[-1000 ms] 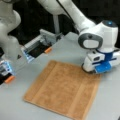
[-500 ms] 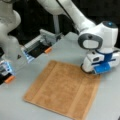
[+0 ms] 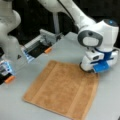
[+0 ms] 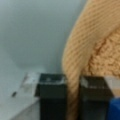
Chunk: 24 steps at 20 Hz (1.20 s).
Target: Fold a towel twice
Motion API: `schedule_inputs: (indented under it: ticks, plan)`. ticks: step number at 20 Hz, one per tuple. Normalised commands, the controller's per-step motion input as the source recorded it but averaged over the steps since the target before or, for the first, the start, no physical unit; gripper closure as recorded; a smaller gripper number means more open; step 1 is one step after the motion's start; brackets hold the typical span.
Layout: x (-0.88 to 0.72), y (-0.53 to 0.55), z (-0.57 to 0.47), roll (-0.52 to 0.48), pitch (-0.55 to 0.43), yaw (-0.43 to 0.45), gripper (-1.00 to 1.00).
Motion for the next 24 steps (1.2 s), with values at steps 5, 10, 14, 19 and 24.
schedule_inputs:
  ticks: [5,10,14,19,24]
  plan:
    - [-0.32,-0.27,0.14,0.092,0.033,0.085,1.00]
    - [-0.29,-0.25,0.09,0.160,0.004,-0.027,1.00]
    - [-0.36,-0.24,0.06,0.210,-0.032,-0.029,1.00]
    - [-0.56,-0.25,0.08,0.173,0.007,0.030,1.00]
    - [-0.72,-0.30,0.08,0.163,-0.002,0.050,1.00]
